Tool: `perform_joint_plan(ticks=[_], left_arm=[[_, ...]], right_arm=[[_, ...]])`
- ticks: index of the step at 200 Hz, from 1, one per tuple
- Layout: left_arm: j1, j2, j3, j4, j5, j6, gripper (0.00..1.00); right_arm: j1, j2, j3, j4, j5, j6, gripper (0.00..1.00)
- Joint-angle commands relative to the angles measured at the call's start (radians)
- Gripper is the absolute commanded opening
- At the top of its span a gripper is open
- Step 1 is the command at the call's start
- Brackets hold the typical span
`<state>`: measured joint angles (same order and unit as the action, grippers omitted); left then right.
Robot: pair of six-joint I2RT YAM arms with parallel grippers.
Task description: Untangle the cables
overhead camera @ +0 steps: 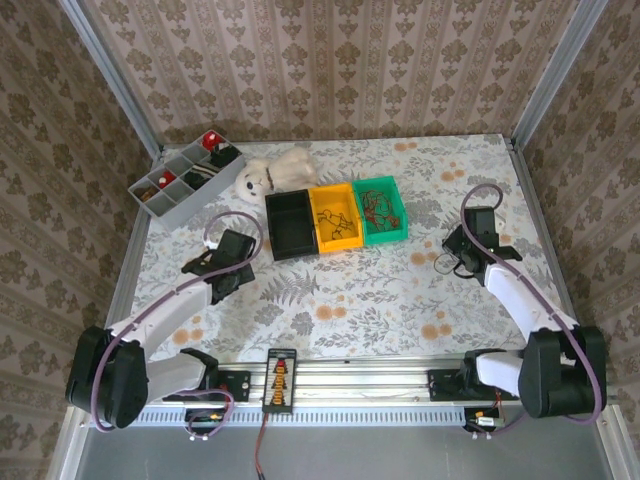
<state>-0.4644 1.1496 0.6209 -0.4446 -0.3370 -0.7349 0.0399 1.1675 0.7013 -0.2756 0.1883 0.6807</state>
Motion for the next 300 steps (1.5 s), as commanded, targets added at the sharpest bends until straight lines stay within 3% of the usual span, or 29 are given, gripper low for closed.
perform_joint_plan(ticks=[1,54,111,143,208,256,300], left_arm=[[0.001,-0.038,-0.048,0.1,0.002,-0.044,0.0],[0.001,-0.049,-0.087,0.115,-0.043,-0.13,0.0],[0.043,0.017,-0.047,0.08,-0.025,-0.134,0.0],[0.047,0.035,-0.039,0.081,-0.017,-0.129,0.0],[0.056,0.039,-0.042,0.081,-0.011,-0.127,0.0],[0.065,0.039,-0.047,0.084,-0.004,-0.132,0.0],[0.066,0.039,-0.047,0.085,-0.003,-0.13,0.0]], right_arm=[[0.063,-0.081,0.114,0.054,-0.04,-0.106,0.05],[0.219,-0.049,0.439,0.068,-0.129,-0.245,0.07],[0.289,0.209,0.701,0.172,-0.339,-0.195,0.08],[0.341,0.352,0.797,0.163,-0.334,-0.22,0.08],[0.415,0.535,0.8,0.129,-0.346,-0.23,0.08],[0.422,0.618,0.79,0.12,-0.273,-0.169,0.08],[0.425,0.713,0.808,0.09,-0.39,-0.109,0.09]])
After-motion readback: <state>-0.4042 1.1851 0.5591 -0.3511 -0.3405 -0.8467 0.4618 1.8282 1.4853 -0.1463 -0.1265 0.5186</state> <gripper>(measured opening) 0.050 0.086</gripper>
